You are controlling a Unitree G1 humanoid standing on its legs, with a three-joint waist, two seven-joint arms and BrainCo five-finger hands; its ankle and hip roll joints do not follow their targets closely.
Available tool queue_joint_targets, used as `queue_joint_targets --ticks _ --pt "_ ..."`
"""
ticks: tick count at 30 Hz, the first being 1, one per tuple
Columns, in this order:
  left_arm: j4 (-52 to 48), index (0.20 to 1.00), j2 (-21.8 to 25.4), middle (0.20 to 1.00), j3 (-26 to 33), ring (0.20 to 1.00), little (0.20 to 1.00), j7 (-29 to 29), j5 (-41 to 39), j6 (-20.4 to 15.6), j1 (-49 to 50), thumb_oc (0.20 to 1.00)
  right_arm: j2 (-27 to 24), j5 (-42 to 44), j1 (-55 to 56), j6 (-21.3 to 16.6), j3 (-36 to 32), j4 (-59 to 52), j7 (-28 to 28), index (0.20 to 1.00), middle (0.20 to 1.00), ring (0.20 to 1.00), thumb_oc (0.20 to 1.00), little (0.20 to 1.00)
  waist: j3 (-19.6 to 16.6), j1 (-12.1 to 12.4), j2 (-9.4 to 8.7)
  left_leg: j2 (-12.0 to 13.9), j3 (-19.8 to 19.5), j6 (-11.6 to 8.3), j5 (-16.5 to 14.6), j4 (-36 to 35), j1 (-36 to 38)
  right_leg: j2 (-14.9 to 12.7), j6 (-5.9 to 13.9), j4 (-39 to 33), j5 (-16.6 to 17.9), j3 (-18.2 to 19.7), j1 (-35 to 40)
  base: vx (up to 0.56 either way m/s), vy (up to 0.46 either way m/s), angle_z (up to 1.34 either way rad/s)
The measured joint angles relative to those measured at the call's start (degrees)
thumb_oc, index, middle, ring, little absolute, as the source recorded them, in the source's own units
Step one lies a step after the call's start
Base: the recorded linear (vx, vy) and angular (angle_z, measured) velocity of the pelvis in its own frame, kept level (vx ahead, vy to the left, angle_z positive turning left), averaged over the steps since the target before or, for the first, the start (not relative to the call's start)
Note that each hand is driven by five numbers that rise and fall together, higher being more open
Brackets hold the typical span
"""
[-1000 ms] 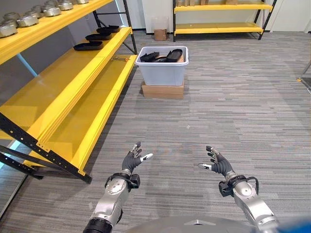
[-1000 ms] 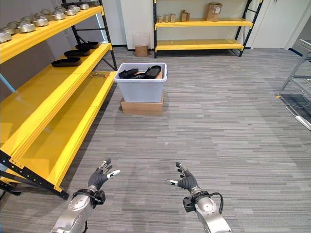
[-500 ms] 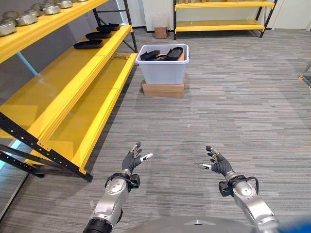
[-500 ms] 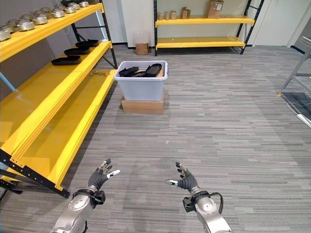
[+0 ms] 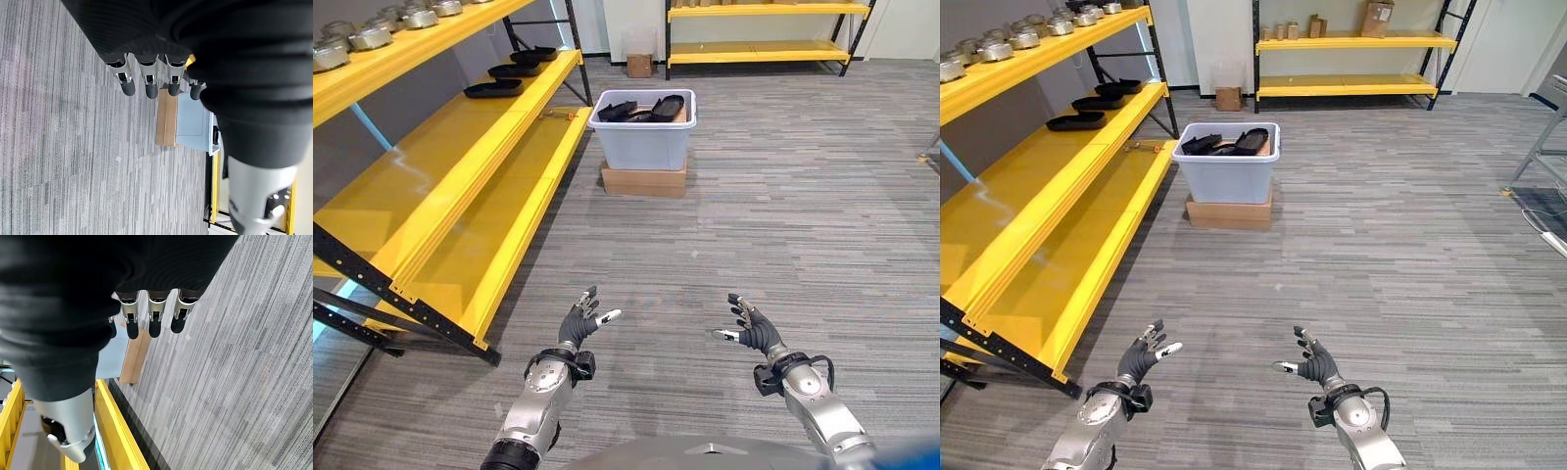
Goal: Move parts from the plastic box to the shelf.
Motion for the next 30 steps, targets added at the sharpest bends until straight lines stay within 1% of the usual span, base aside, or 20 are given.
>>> queue_joint_targets --ticks 11,12,13,14,15,16,17,18,19,20,21,22,23,24,25,26,27,28,29,30 --pt "0.0 1.0 0.01 1.0 0.02 1.0 1.0 0.01 -0.02 0.0 -0.13 1.0 0.03 0.0 -2.19 0.0 0.0 0.36 0.0 1.0 1.0 1.0 1.0 1.0 0.13 0.09 -0.09 -0.08 -0.17 0.04 0.02 -0.22 -0.15 -0.09 -0.15 -0.27 0.33 -0.4 0.07 0.0 0.044 0.0" --pt "-0.01 1.0 0.13 1.0 0.01 1.0 1.0 0.05 -0.08 0.03 -1.01 1.0 0.03 -0.01 -4.24 -0.01 0.29 1.64 -0.12 1.0 1.0 1.0 1.0 1.0 0.89 0.11 0.09 -0.18 -0.16 0.11 -0.01 0.04 -0.35 -0.21 0.03 1.81 -0.17 -0.4 -1.27 -0.06 0.172 -0.02" --pt "0.0 1.0 0.22 1.0 -0.17 1.0 1.0 0.04 -0.14 -0.04 -3.37 1.0 -0.15 -0.03 -7.18 -0.03 0.44 3.04 -0.32 1.0 1.0 1.0 1.0 1.0 2.09 0.11 0.51 -0.18 -0.16 0.56 0.3 0.1 -0.89 -0.3 0.24 5.45 -1.64 -0.41 -3.19 -0.03 0.196 0.01" --pt "-0.01 1.0 0.38 1.0 -0.36 1.0 1.0 0.05 -0.47 -0.12 -5.37 1.0 0.04 -0.03 -8.89 -0.04 0.46 3.43 -0.45 1.0 1.0 1.0 1.0 1.0 2.22 0.16 0.49 -0.54 -0.14 0.95 0.6 0.27 -1.97 -0.81 0.48 9.25 -3.33 -0.43 -5.95 -0.02 0.253 0.06" --pt "0.42 1.0 0.44 1.0 -0.34 1.0 1.0 0.06 -0.47 -0.27 -6.1 1.0 0.22 -0.02 -9.09 -0.06 0.49 3.3 -0.47 1.0 1.0 1.0 1.0 1.0 2.55 0.24 0.23 -1.25 -0.22 1.48 0.37 0.92 -2.29 -1.53 0.97 12.55 -4.78 -0.41 -7.48 -0.01 0.317 0.02" --pt "1.58 1.0 0.61 1.0 -0.35 1.0 1.0 0.07 -0.46 -0.34 -6.76 1.0 0.26 -0.02 -9.04 -0.07 0.72 3.31 -0.46 1.0 1.0 1.0 1.0 1.0 3.4 0.11 0.25 -2.2 -0.46 2.38 -0.1 1.53 -2.23 -2.5 1.52 18.26 -6.69 -0.26 -9.93 0.0 0.268 0.02" --pt "2.31 1.0 0.74 1.0 -0.35 1.0 1.0 0.07 -0.47 -0.34 -6.93 1.0 0.24 -0.02 -8.76 -0.06 0.94 3.33 -0.46 1.0 1.0 1.0 1.0 1.0 3.6 0.02 0.4 -2.63 -0.54 2.79 -0.02 1.65 -2.31 -3.11 2.44 22.42 -7.43 -0.26 -11.88 0.01 0.237 0.02" --pt "2.72 1.0 1.03 1.0 -0.46 1.0 1.0 0.05 -0.41 -0.33 -7.21 1.0 0.28 -0.02 -8.23 -0.05 1.01 3.19 -0.36 1.0 1.0 1.0 1.0 1.0 4.37 -0.19 0.39 -3.09 -0.8 3.24 -0.19 1.96 -2.19 -3.7 3.31 31.53 -7.93 0.24 -15.96 -0.01 0.186 0.25" --pt "2.78 1.0 1.66 1.0 -0.61 1.0 1.0 0.04 -0.37 -0.34 -7.01 1.0 0.63 -0.01 -6.57 -0.05 1.26 3.05 -0.29 1.0 1.0 1.0 1.0 1.0 5.01 -0.62 -0.35 -3.91 -1.21 4.25 -0.86 2.81 -1.89 -4.83 4.69 42.39 -6.47 1.08 -20.9 -0.01 0.244 0.32" --pt "2.78 1.0 1.87 1.0 -0.66 1.0 1.0 0.04 -0.37 -0.35 -6.72 1.0 0.67 -0.01 -5.59 -0.03 1.47 3.15 -0.13 1.0 1.0 1.0 1.0 1.0 5.06 -0.66 -0.78 -4.36 -1.46 4.52 -1.35 3.29 -1.75 -5.23 5.37 46.86 -4.88 1.67 -23.53 0.0 0.17 0.25" --pt "2.66 1.0 2.13 1.0 -0.57 1.0 1.0 0.07 -0.37 -0.38 -6.01 1.0 0.74 0.0 -5.16 -0.05 1.99 3.72 0.04 1.0 1.0 1.0 1.0 1.0 5.48 -0.3 -0.51 -4.96 -1.28 5.85 -2.07 4.55 -1.98 -5.58 7.07 51.23 -2.06 2.09 -26.66 0.09 0.156 -0.11" --pt "2.69 1.0 2.18 1.0 -0.75 1.0 1.0 0.13 -0.37 -0.32 -6.01 1.0 0.89 0.01 -5.62 0.01 1.92 4.09 0.05 1.0 1.0 1.0 1.0 1.0 6.51 0.0 -0.55 -4.55 -0.1 6.11 -2.89 6.49 -2.79 -6.6 7.24 53.8 -0.76 0.84 -27.92 0.3 0.023 -0.38" --pt "2.6 1.0 2.13 1.0 -0.83 1.0 1.0 0.03 -0.36 -0.17 -5.52 1.0 0.77 0.03 -5.4 0.05 2.1 3.79 0.62 1.0 1.0 1.0 1.0 1.0 6.69 0.1 0.37 -5.04 -0.15 5.64 -3.34 5.56 -2.6 -8.3 5.66 50.68 -2.42 -1.63 -28.45 0.31 0.024 -0.47" --pt "2.98 1.0 2.24 1.0 -0.07 1.0 1.0 0.08 -0.35 -0.14 -5.94 1.0 0.78 0.09 -5.68 0.01 2.31 3.1 0.86 1.0 1.0 1.0 1.0 1.0 6.93 -0.15 0.52 -4.6 -0.29 5.27 -2.99 5.57 -3.16 -6.61 6.36 43.82 -5.05 -0.34 -28.43 0.42 -0.072 -0.31" --pt "3.66 1.0 2.67 1.0 0.25 1.0 1.0 0.06 -0.34 -0.18 -7.26 1.0 0.88 0.11 -5.92 -0.02 2.33 2.77 1.03 1.0 1.0 1.0 1.0 1.0 6.79 -0.42 0.84 -4.01 -0.37 5.0 -3.06 5.7 -3.89 -5.1 6.1 35.5 -5.03 0.65 -28.12 0.3 -0.079 0.16" --pt "4.65 1.0 2.86 1.0 0.51 1.0 1.0 0.06 -0.33 -0.43 -9.79 1.0 0.83 0.11 -5.91 -0.01 2.24 3.21 1.08 1.0 1.0 1.0 1.0 1.0 6.32 -1.99 -1.12 -4.28 -1.75 3.87 -3.57 4.95 -3.85 -4.89 5.92 20.38 -1.69 -1.32 -28.22 0.49 -0.14 0.43" --pt "5.29 1.0 2.54 1.0 0.57 1.0 1.0 0.0 -0.33 -0.47 -10.49 1.0 0.85 0.1 -5.89 0.01 2.31 3.38 1.03 1.0 1.0 1.0 1.0 1.0 5.97 -2.16 -1.68 -4.33 -2.07 3.44 -4.13 5.01 -3.84 -5.17 6.58 12.76 0.24 -2.51 -27.45 0.29 -0.087 0.45" --pt "5.27 1.0 2.51 1.0 0.57 1.0 1.0 0.0 -0.33 -0.71 -10.54 1.0 1.17 0.08 -6.14 0.0 2.29 3.34 1.03 1.0 1.0 1.0 1.0 1.0 5.74 -2.08 -2.63 -4.84 -2.15 3.37 -4.59 4.45 -2.79 -5.51 6.71 6.49 2.22 -2.43 -26.99 0.41 -0.156 0.19" --pt "5.25 1.0 2.12 1.0 0.78 1.0 1.0 0.07 -0.32 -0.89 -9.99 1.0 1.27 0.08 -6.15 -0.01 2.38 3.09 1.03 1.0 1.0 1.0 1.0 1.0 5.41 -1.8 -3.51 -5.22 -2.78 3.12 -5.37 4.19 -1.72 -5.74 6.47 5.63 3.45 -1.66 -26.93 0.32 -0.142 0.23" --pt "5.24 1.0 1.64 1.0 0.67 1.0 1.0 0.03 -0.31 -0.9 -9.14 1.0 1.37 0.08 -6.05 0.0 2.36 3.11 1.01 1.0 1.0 1.0 1.0 1.0 5.14 -2.28 -3.37 -5.13 -3.55 2.93 -6.73 4.49 -0.7 -6.01 6.24 5.26 3.97 -0.64 -26.34 0.32 -0.142 0.35"
